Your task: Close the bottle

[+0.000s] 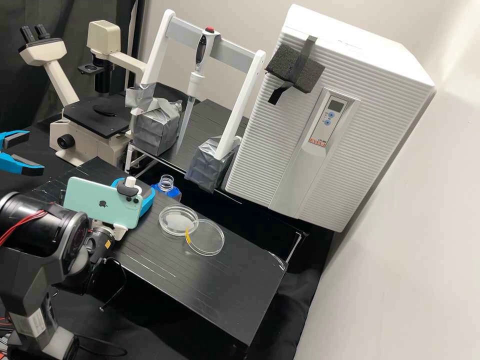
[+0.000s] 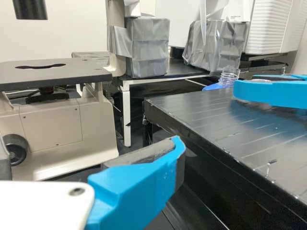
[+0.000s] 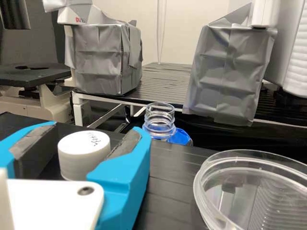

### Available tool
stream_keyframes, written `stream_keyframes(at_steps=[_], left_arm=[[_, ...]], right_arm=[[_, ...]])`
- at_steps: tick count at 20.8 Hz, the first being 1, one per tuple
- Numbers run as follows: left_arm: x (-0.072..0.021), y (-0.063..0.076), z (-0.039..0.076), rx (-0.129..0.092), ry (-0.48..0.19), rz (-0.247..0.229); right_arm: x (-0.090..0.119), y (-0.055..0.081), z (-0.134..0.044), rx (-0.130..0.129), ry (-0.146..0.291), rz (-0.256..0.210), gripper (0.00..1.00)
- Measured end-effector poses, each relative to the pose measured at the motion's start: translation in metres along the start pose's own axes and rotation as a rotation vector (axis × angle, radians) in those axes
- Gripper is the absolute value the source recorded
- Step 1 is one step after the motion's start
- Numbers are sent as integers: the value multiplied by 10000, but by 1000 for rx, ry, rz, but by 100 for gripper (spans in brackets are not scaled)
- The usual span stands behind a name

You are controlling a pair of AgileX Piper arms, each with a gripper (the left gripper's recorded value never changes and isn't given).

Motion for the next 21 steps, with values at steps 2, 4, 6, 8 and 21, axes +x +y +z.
stream_keyframes(at_steps=[2,4,6,8,21], left_arm=[[0,0,0,0,0,0],[0,0,0,0,0,0],[0,0,0,0,0,0],[0,0,0,0,0,0],[-2,-4,1,-1,0,-1]], right_arm=[[-1,4,-4,0,3,3,0],[-3,9,-9,0,5,5,0],[-3,9,-9,0,5,5,0],[-3,9,-9,0,5,5,0],[-21,38,-4,0,2,19,0]])
